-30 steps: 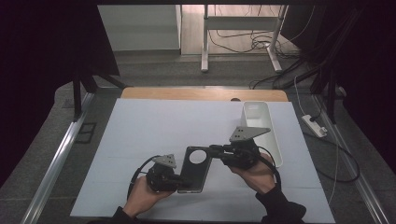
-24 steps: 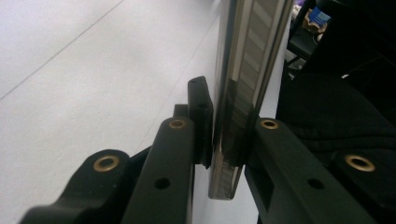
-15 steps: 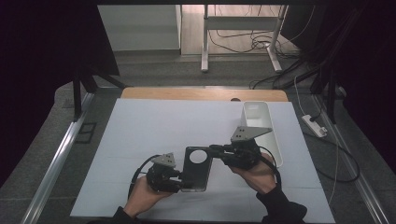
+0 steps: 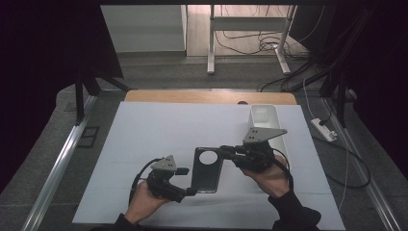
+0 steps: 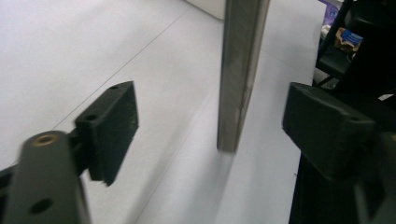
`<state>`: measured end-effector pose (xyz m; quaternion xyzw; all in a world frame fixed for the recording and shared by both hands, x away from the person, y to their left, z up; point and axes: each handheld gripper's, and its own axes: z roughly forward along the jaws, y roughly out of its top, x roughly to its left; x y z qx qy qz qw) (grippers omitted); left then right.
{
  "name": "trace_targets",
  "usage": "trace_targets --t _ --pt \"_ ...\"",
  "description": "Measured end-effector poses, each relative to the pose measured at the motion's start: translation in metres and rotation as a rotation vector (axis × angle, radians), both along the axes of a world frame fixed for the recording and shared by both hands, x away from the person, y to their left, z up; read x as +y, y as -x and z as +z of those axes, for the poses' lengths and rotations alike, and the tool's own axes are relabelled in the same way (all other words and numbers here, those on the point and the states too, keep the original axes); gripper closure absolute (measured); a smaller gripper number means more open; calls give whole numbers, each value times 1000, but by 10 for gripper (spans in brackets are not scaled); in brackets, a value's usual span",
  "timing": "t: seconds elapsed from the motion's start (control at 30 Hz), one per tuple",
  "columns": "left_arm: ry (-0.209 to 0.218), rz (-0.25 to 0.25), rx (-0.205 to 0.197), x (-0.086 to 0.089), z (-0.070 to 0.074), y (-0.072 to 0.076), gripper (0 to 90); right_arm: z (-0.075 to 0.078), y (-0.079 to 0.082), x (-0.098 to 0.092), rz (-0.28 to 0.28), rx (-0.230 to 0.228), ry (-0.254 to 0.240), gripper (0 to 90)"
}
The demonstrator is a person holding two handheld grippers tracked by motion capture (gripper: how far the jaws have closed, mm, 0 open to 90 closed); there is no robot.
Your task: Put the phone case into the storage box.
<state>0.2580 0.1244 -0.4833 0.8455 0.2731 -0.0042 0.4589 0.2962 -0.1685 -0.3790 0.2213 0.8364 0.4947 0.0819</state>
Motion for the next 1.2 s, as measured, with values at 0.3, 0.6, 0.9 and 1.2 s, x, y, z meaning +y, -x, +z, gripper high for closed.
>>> trace_targets --t 0.3,0.6,0.9,1.2 --pt "5 67 -32 21 4 10 75 3 -6 -11 -23 -10 8 794" --pt "-21 153 -79 43 4 24 25 9 -16 -21 -40 -16 6 795" --pt "-34 244 -132 64 4 44 0 21 -27 -32 -55 -29 3 795" --pt "-60 353 -155 87 0 67 0 34 -37 -43 -82 -54 3 795"
